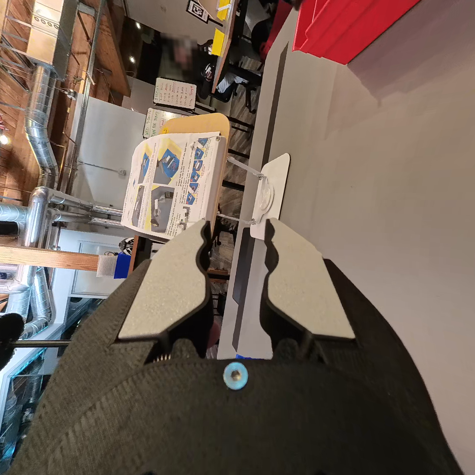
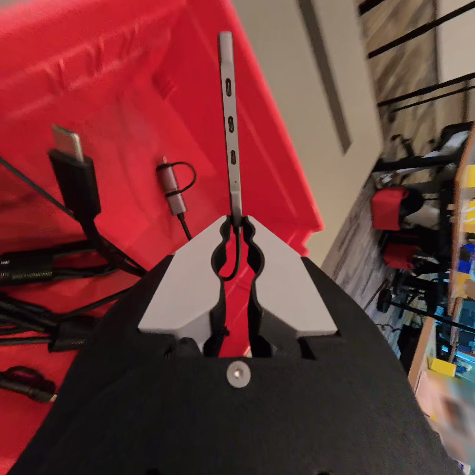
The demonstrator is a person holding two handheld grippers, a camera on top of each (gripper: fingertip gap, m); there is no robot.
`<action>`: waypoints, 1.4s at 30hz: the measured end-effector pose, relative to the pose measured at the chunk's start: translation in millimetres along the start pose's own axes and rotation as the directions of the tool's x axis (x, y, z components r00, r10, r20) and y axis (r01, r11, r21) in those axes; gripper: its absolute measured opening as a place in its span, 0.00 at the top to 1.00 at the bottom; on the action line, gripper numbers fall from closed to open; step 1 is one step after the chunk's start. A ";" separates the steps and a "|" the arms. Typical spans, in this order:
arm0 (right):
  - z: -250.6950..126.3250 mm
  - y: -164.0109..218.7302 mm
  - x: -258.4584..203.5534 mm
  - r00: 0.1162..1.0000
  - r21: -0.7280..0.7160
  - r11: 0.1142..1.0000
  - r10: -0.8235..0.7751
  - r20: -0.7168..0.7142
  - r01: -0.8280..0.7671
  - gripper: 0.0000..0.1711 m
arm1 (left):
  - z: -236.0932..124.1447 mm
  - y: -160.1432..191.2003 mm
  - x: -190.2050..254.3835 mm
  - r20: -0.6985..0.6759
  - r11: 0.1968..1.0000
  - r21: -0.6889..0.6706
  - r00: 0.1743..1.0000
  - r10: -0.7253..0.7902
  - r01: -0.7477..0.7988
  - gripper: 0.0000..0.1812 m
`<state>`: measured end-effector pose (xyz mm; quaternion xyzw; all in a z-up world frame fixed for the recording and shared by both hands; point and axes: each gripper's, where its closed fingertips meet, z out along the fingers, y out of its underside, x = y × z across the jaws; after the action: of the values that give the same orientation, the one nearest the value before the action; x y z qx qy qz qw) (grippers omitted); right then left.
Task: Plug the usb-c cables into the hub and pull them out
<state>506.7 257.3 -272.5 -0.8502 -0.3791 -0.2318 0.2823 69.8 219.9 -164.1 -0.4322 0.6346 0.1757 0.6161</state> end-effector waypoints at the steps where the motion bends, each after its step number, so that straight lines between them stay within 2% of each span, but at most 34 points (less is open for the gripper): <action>1: 7.5 7.5 -6.4 0.999 -0.042 0.999 -0.009 0.033 0.010 0.96 | 0.4 1.3 1.1 -0.004 1.000 -0.004 1.000 0.002 -0.002 0.78; 5: 23.2 20.8 -14.5 0.997 -0.126 0.991 -0.044 0.071 0.052 0.94 | 1.6 7.1 5.4 -0.027 1.000 -0.025 1.000 0.005 -0.006 0.79; 11: -0.5 2.9 -3.8 0.994 -0.050 0.999 0.007 0.106 -0.002 0.84 | 1.3 14.5 6.4 -0.047 0.999 -0.045 0.999 -0.004 0.002 0.79; 13: -9.8 3.3 7.1 0.997 -0.062 0.998 0.025 0.071 -0.020 0.81 | 1.4 16.5 6.5 -0.057 0.999 -0.051 0.998 -0.011 0.008 0.79; 16: -37.4 -14.9 19.8 1.000 0.003 1.000 0.024 -0.018 -0.023 0.85 | 0.5 20.6 4.9 -0.059 0.998 -0.065 0.998 -0.005 0.001 0.79; 23: -124.7 -100.4 15.1 0.972 0.295 0.951 -0.021 -0.234 0.091 0.97 | -11.2 54.2 -27.8 -0.022 0.985 -0.172 1.000 -0.013 0.009 0.79; 28: -177.7 -163.0 -30.6 0.972 0.519 0.843 -0.020 -0.233 0.141 1.00 | -36.8 86.5 -72.9 0.077 0.967 -0.249 0.996 -0.035 0.054 0.82; 34: -201.9 -222.2 -112.8 0.988 0.656 0.739 -0.107 -0.116 0.157 1.00 | -70.0 140.4 -118.4 0.191 0.920 -0.357 0.977 -0.094 0.158 0.82; 38: -205.8 -251.4 -164.7 0.987 0.717 0.686 -0.162 -0.009 0.119 1.00 | -87.8 185.4 -129.3 0.236 0.866 -0.447 0.963 -0.127 0.224 0.82; 42: -213.1 -271.8 -213.4 0.970 0.767 0.638 -0.225 0.096 0.072 1.00 | -96.1 235.5 -119.3 0.239 0.792 -0.547 0.957 -0.162 0.270 0.81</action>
<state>128.4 158.3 -163.3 -0.6375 -0.5340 0.0043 0.5553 -186.8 319.9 -108.3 -0.6498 0.4401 0.3250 0.5277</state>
